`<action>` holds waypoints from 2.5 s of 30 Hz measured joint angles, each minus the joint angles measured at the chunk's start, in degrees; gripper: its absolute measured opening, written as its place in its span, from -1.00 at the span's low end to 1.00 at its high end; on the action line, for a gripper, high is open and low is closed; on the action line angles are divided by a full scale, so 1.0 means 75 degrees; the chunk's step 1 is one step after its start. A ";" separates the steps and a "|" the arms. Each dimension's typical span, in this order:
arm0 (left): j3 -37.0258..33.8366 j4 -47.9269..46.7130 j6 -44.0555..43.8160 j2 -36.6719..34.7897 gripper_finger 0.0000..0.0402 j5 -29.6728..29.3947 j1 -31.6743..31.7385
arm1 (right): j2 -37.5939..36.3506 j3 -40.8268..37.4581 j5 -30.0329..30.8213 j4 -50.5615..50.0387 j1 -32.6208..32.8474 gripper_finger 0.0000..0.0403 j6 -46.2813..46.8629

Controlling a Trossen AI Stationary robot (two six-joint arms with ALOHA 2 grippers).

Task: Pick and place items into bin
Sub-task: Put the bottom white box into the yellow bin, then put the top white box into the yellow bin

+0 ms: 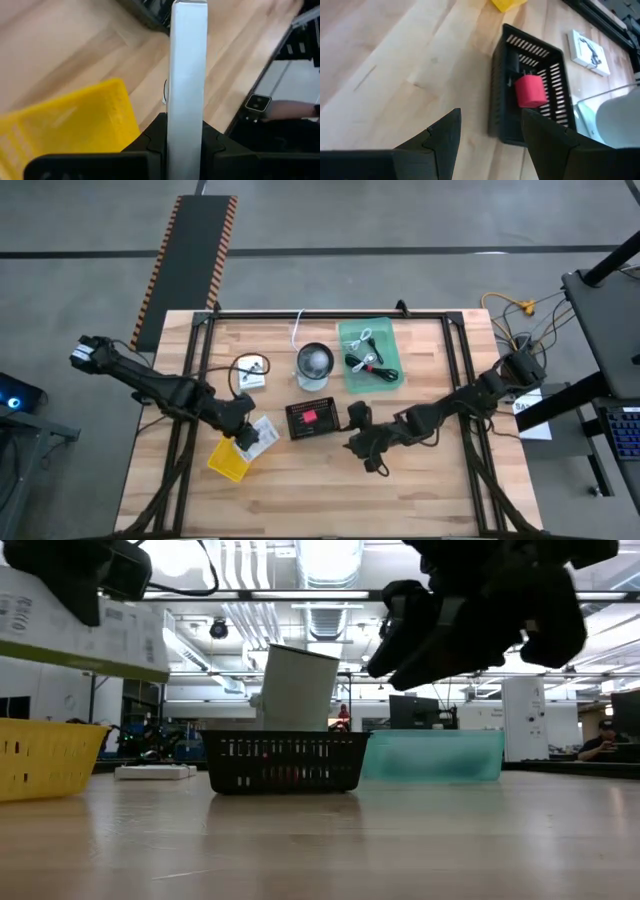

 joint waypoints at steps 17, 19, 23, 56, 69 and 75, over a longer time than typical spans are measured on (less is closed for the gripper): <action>-0.0003 -0.1765 -0.2554 0.0172 -0.84 -0.0306 -0.0801 | 0.0000 -0.0103 -0.0008 0.0092 -0.0523 -0.04 0.0262; -0.0003 -0.1781 -0.2554 0.0172 -0.84 -0.0298 -0.0808 | 0.0000 -0.0103 -0.0011 0.0092 -0.0523 -0.04 0.0312; -0.0003 -0.2250 -0.2568 0.0192 -0.84 -0.0138 -0.0916 | 0.0000 -0.0106 -0.0011 0.0091 -0.0523 -0.04 0.0328; 0.0510 -0.2315 -0.1378 0.0401 -0.16 -0.0429 -0.0782 | 0.0000 -0.0106 -0.0014 0.0269 -0.0520 -0.04 0.0386; 0.0302 -0.2529 -0.0293 -0.0373 -0.16 -0.5858 0.0307 | 0.0000 -0.0106 -0.0015 0.0299 -0.0517 -0.04 0.0386; 0.0143 -0.2178 0.0612 -0.0083 -0.16 -0.6739 0.0914 | 0.0000 -0.0106 -0.0016 0.0302 -0.0518 -0.04 0.0362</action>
